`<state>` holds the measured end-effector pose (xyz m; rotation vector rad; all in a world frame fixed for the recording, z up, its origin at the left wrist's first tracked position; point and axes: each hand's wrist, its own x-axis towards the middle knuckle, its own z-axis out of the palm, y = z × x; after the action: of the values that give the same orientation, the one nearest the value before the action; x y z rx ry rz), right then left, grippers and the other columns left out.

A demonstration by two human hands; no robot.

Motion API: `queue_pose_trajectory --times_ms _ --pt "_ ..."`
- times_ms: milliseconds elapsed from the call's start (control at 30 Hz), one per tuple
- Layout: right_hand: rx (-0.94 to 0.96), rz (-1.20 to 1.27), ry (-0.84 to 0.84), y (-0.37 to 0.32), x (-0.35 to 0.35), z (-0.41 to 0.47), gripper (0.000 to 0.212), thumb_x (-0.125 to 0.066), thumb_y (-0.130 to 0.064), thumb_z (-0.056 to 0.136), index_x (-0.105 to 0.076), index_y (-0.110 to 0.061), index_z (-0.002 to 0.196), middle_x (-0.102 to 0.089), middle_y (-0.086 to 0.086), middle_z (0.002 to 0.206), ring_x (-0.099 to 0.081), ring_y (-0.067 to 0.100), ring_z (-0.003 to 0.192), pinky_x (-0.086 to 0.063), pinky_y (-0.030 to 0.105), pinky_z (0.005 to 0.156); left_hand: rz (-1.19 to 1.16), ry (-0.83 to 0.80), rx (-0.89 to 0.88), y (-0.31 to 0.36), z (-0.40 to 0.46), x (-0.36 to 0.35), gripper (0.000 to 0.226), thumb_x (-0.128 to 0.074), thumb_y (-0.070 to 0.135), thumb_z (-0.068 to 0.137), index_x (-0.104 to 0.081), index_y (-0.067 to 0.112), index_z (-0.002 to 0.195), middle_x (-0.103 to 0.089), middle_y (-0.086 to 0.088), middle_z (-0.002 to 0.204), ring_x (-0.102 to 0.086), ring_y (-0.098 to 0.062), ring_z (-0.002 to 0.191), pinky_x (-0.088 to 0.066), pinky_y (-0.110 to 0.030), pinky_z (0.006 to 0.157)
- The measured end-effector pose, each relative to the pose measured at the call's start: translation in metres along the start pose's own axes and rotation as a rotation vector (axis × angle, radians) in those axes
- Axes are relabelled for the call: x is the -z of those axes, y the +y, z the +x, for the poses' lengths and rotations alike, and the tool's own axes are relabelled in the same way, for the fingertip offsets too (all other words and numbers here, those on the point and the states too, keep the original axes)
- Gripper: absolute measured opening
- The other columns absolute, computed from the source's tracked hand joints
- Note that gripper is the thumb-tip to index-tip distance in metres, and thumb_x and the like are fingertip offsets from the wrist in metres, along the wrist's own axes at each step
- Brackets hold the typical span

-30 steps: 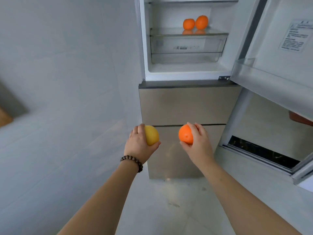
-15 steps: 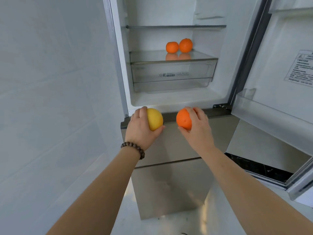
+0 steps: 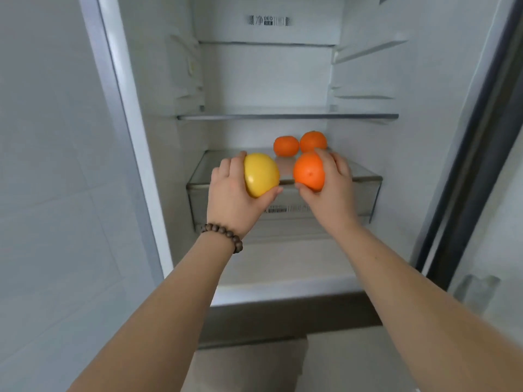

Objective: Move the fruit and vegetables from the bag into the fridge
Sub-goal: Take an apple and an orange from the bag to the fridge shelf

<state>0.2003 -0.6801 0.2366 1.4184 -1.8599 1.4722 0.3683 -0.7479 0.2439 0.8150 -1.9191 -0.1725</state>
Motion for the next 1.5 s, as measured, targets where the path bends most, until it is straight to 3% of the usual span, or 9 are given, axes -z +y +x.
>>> queue_pose_trajectory --times_ms 233,367,567,700,833,1000,1100,1300,1500 --pt "-0.007 0.089 -0.081 0.017 -0.046 0.066 0.066 -0.078 -0.027 0.069 -0.047 -0.022 0.128 -0.047 0.008 0.129 -0.052 0.029 0.110 -0.041 0.031 0.088 -0.030 0.038 0.127 -0.018 0.066 -0.032 0.082 -0.079 0.041 0.068 -0.038 0.009 0.131 -0.046 -0.010 0.131 -0.048 -0.028 0.118 -0.041 -0.032 0.089" --pt "-0.058 0.096 -0.177 0.022 -0.074 0.095 0.067 -0.076 -0.037 0.071 -0.044 -0.022 0.128 -0.053 0.004 0.127 -0.052 0.024 0.111 -0.033 0.024 0.078 -0.049 -0.077 0.263 -0.042 0.099 -0.040 0.082 -0.081 0.038 0.068 -0.037 0.011 0.131 -0.040 -0.013 0.133 -0.050 -0.027 0.112 -0.033 -0.021 0.083" --pt "-0.127 0.078 -0.295 0.027 -0.109 0.138 0.069 -0.079 -0.033 0.069 -0.047 -0.009 0.125 -0.053 0.013 0.125 -0.051 0.030 0.115 -0.037 0.031 0.085 -0.081 -0.185 0.425 -0.073 0.140 -0.051 0.083 -0.080 0.038 0.071 -0.036 0.011 0.136 -0.049 -0.009 0.134 -0.050 -0.025 0.120 -0.035 -0.024 0.082" --pt "-0.072 0.015 -0.379 0.026 -0.125 0.155 0.054 -0.078 -0.035 0.070 -0.059 -0.008 0.112 -0.061 0.014 0.116 -0.056 0.029 0.105 -0.035 0.027 0.074 -0.095 -0.188 0.523 -0.082 0.160 -0.062 0.085 -0.079 0.039 0.071 -0.034 0.010 0.137 -0.045 -0.011 0.136 -0.050 -0.024 0.121 -0.037 -0.023 0.082" --pt "-0.069 -0.024 -0.422 0.027 -0.142 0.165 0.051 -0.076 -0.032 0.072 -0.060 -0.005 0.112 -0.063 0.015 0.113 -0.057 0.029 0.104 -0.041 0.032 0.079 -0.064 -0.165 0.556 -0.087 0.168 -0.072 0.072 -0.073 0.037 0.077 -0.038 0.010 0.133 -0.055 -0.005 0.121 -0.055 -0.022 0.113 -0.039 -0.023 0.080" --pt "-0.111 -0.060 -0.411 0.033 -0.158 0.170 0.054 -0.076 -0.031 0.071 -0.058 -0.003 0.113 -0.063 0.017 0.114 -0.057 0.031 0.105 -0.046 0.037 0.086 0.141 -0.183 0.430 -0.086 0.184 -0.079 0.026 -0.059 0.033 0.084 -0.061 0.014 0.101 -0.065 -0.004 0.103 -0.059 -0.024 0.102 -0.047 -0.032 0.091" --pt "-0.139 -0.082 -0.413 0.036 -0.162 0.171 0.051 -0.075 -0.030 0.074 -0.057 -0.002 0.113 -0.062 0.017 0.114 -0.057 0.031 0.106 -0.044 0.036 0.087 0.117 -0.208 0.434 -0.092 0.185 -0.082 0.019 -0.065 0.034 0.084 -0.060 0.015 0.084 -0.060 -0.003 0.090 -0.058 -0.018 0.093 -0.045 -0.026 0.077" --pt "-0.132 -0.019 -0.426 0.041 -0.167 0.168 0.052 -0.073 -0.025 0.075 -0.053 -0.004 0.119 -0.061 0.016 0.116 -0.057 0.031 0.107 -0.040 0.030 0.081 0.117 -0.248 0.428 -0.100 0.190 -0.092 0.040 -0.066 0.041 0.080 -0.062 0.012 0.107 -0.064 -0.001 0.098 -0.061 -0.018 0.096 -0.039 -0.023 0.069" --pt "-0.078 -0.030 -0.562 0.035 -0.156 0.163 0.085 -0.073 -0.029 0.077 -0.024 -0.007 0.144 -0.036 0.015 0.146 -0.045 0.031 0.125 -0.038 0.032 0.097 0.113 -0.294 0.537 -0.088 0.181 -0.087 0.099 -0.076 0.046 0.072 -0.024 0.000 0.142 -0.049 -0.020 0.132 -0.052 -0.035 0.118 -0.043 -0.039 0.093"
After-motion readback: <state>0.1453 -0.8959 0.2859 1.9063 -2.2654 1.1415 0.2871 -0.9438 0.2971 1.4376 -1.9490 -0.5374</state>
